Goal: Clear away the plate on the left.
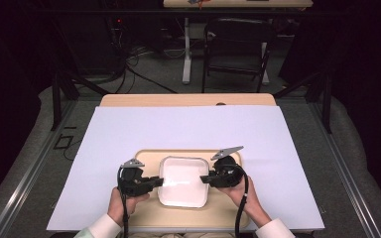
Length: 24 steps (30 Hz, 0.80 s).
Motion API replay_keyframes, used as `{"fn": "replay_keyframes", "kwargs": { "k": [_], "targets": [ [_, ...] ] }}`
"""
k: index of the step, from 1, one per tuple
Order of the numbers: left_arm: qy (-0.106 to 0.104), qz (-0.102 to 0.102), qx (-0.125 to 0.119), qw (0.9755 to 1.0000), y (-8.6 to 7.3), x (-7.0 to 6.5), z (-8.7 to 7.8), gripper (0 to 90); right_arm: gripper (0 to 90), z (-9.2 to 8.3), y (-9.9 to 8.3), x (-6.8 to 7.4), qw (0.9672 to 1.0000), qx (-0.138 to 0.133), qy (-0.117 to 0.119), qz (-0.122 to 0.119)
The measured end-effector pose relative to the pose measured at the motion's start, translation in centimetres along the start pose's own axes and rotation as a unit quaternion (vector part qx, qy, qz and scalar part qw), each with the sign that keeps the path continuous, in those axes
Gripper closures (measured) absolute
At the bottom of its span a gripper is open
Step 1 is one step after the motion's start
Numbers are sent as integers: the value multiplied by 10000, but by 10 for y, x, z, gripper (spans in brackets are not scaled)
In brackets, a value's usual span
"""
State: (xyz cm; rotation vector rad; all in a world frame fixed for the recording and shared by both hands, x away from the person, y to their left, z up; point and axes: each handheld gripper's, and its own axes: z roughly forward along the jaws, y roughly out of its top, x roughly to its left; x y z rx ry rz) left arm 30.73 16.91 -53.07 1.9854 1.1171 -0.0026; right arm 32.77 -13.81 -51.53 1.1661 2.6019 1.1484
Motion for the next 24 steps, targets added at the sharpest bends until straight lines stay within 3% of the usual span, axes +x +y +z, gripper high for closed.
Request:
{"fn": "replay_keyframes", "kwargs": {
  "k": [24],
  "targets": [
    [203, -92, 114, 9997, 2, 6, 12, 775, 666, 16, 2, -12, 9995, 274, -148, 111]
  ]
}}
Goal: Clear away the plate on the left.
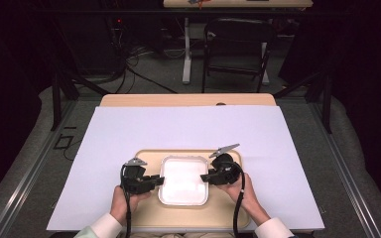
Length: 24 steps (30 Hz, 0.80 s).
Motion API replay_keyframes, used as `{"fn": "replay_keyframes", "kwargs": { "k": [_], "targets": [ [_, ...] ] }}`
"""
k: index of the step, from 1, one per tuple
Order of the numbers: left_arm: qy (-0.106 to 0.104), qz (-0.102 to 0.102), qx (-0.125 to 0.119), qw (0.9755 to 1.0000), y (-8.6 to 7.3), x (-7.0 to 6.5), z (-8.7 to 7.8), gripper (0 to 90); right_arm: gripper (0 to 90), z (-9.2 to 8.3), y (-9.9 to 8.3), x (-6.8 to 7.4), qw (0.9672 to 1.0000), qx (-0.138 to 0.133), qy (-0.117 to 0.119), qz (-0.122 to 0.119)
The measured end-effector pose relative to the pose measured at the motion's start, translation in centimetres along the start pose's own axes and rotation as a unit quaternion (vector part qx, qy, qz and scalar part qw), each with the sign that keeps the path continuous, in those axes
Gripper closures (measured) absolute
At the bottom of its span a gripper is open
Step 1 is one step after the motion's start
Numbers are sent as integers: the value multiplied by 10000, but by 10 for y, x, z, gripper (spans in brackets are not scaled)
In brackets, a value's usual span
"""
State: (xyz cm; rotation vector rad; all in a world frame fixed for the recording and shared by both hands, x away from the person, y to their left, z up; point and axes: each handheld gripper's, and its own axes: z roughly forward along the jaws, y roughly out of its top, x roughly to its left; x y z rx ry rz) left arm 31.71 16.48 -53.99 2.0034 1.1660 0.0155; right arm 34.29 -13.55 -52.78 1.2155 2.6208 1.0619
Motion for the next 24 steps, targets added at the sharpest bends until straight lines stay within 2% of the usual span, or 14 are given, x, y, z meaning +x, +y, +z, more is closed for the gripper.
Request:
{"fn": "replay_keyframes", "kwargs": {
  "k": [12, 15, 24],
  "targets": [
    [87, -39, 31, 9999, 0, 1, 5, 768, 652, 4, 0, -5, 9999, 47, 73, 77],
    [82, -122, 34, 9999, 0, 1, 7, 768, 646, 6, 0, -7, 9999, 57, 94, 129],
    [165, -146, 105, 9997, -1, 1, 12, 755, 603, 10, 0, -6, 9998, 135, 23, 163]
  ]
}}
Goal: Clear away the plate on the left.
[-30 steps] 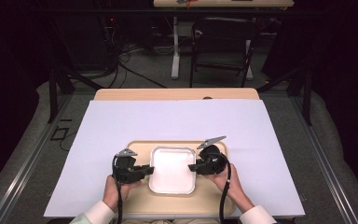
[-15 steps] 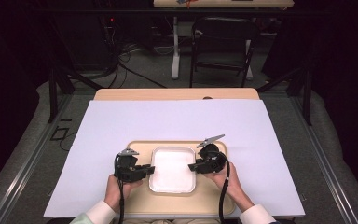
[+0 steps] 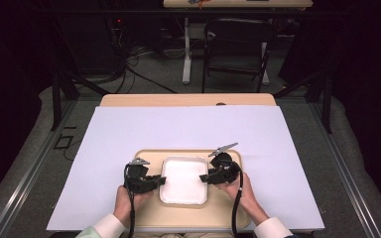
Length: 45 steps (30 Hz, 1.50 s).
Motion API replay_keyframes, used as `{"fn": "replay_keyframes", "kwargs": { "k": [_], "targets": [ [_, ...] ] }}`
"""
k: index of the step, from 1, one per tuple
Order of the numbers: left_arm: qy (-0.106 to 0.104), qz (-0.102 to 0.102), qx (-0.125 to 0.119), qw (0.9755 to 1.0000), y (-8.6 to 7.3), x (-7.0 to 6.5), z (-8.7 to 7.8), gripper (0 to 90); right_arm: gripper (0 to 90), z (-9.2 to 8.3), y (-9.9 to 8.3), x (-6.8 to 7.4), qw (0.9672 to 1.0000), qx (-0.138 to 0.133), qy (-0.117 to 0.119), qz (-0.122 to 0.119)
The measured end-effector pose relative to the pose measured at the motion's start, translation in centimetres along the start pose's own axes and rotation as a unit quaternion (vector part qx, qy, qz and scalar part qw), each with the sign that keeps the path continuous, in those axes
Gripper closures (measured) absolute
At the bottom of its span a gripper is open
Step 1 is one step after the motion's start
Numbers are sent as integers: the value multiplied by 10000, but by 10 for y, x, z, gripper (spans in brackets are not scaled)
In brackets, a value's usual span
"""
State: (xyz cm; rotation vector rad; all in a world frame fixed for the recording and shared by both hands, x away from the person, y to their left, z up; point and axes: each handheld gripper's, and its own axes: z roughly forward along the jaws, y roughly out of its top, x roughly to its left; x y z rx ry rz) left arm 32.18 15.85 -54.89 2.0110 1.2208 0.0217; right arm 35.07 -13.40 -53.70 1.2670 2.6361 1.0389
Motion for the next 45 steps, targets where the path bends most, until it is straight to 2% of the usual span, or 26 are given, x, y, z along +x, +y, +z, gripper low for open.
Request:
{"fn": "replay_keyframes", "kwargs": {
  "k": [2, 4, 9, 13, 14, 16, 17, 21, 23, 24, 25, 28, 29, 33, 36, 37, 39, 40, 41, 44, 45],
  "targets": [
    [32, -12, 44, 10000, -1, 2, 1, 739, 607, 3, -1, 1, 9996, 127, -200, -134],
    [37, -56, 63, 10000, -1, 3, 2, 733, 603, 5, -2, 1, 9997, 162, -170, -81],
    [21, -44, 44, 10000, -1, 5, 4, 714, 581, 6, -2, 2, 9996, 157, -173, -159],
    [-127, -152, 31, 9998, -1, 6, 2, 644, 498, 3, -2, 3, 9996, 81, -184, -181],
    [-129, -150, 26, 9998, -1, 6, 1, 614, 449, 2, -1, 4, 9996, 38, -193, -222],
    [-115, -122, -3, 9999, 1, 6, -1, 601, 429, 2, -1, 4, 9995, 11, -208, -233],
    [-105, -113, 20, 9999, 2, 6, -2, 567, 385, 0, -1, 5, 9995, -19, -223, -242],
    [-90, 130, -8, 9999, 7, 4, -9, 446, 258, -9, 1, 8, 9983, -217, -302, -455],
    [-101, 370, -74, 9992, 10, 1, -16, 382, 210, -14, 2, 10, 9975, -333, -342, -519],
    [-79, 428, -130, 9990, 11, -1, -19, 351, 170, -18, 2, 11, 9966, -437, -405, -561],
    [-18, 583, -159, 9982, 13, -2, -23, 331, 147, -20, 3, 11, 9962, -495, -419, -574],
    [99, 766, -392, 9962, 16, -5, -34, 255, 115, -33, 4, 15, 9932, -722, -514, -760],
    [158, 862, -399, 9954, 17, -5, -39, 229, 96, -39, 5, 18, 9914, -828, -560, -839],
    [304, 998, -514, 9932, 20, -8, -53, 145, 19, -63, 4, 24, 9825, -1294, -838, -1046],
    [435, 1105, -578, 9912, 20, -10, -64, 102, 0, -79, 0, 25, 9773, -1580, -906, -1083],
    [438, 1127, -616, 9908, 20, -9, -67, 91, 0, -84, -1, 25, 9761, -1634, -919, -1101],
    [477, 1134, -620, 9905, 18, -8, -72, 66, 0, -95, -5, 26, 9714, -1834, -987, -1139],
    [495, 1114, -681, 9902, 16, -7, -75, 56, 0, -99, -5, 26, 9706, -1868, -998, -1146],
    [522, 1103, -693, 9901, 16, -6, -77, 52, 0, -104, -7, 27, 9679, -1959, -1059, -1164],
    [669, 1106, -644, 9895, 12, -1, -84, 34, 0, -115, -11, 28, 9650, -2078, -1094, -1164],
    [697, 1095, -645, 9894, 11, 1, -86, 26, 0, -120, -13, 28, 9629, -2139, -1147, -1182]
  ]
}}
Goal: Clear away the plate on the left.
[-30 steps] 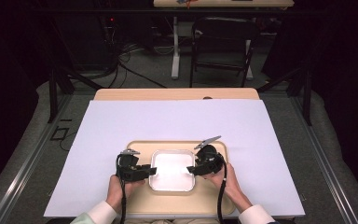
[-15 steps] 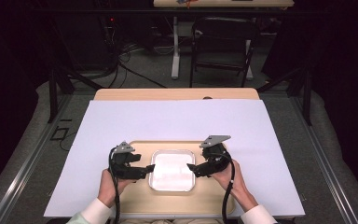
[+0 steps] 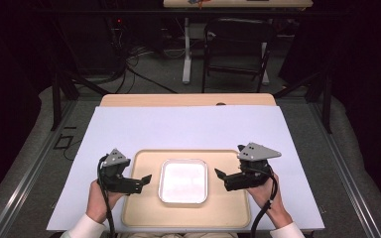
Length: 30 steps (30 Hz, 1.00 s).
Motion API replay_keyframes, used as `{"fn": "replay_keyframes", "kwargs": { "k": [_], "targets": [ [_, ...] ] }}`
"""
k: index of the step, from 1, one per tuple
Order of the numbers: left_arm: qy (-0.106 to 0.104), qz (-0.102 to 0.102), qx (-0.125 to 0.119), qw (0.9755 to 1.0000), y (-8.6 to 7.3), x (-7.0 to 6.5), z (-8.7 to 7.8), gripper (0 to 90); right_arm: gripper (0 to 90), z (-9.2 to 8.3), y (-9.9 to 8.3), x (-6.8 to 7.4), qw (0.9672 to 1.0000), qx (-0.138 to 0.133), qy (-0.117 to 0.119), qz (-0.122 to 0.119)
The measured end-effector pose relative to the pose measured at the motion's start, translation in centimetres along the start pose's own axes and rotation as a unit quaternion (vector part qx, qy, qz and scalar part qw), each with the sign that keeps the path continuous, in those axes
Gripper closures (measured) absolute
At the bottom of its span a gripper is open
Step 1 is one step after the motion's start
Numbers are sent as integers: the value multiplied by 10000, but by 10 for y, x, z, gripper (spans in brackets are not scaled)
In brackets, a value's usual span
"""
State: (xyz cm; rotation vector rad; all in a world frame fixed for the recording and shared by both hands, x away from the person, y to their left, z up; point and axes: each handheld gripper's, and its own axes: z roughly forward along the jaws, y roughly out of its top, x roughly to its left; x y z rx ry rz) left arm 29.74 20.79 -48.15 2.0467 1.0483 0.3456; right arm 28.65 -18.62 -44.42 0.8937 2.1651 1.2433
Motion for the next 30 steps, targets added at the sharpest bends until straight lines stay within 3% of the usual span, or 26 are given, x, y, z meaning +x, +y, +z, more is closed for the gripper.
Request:
{"fn": "replay_keyframes", "kwargs": {
  "k": [5, 6, 12, 15, 21, 26, 28, 30],
  "targets": [
    [258, 38, -90, 9996, -6, 5, -12, 4, 0, -20, -4, -5, 9997, -140, -179, -28],
    [317, 43, -218, 9993, -8, 6, -16, 1, 0, -23, -5, -5, 9996, -147, -228, -32],
    [343, -13, -539, 9980, -20, 17, -31, 0, 0, -46, -29, -11, 9985, -138, -516, 105],
    [407, -22, -569, 9975, -26, 22, -36, 0, 0, -54, -42, -14, 9979, -73, -619, 190],
    [570, -21, -265, 9980, -40, 30, -38, 0, 0, -63, -67, -17, 9968, 66, -723, 339],
    [463, -20, -344, 9983, -50, 35, -39, 0, 0, -71, -83, -18, 9958, 186, -768, 459],
    [708, 53, -482, 9963, -55, 36, -40, 0, 0, -73, -88, -20, 9952, 210, -721, 631],
    [824, 100, -439, 9956, -61, 40, -36, 0, 0, -71, -93, -21, 9950, 256, -604, 752]
  ]
}}
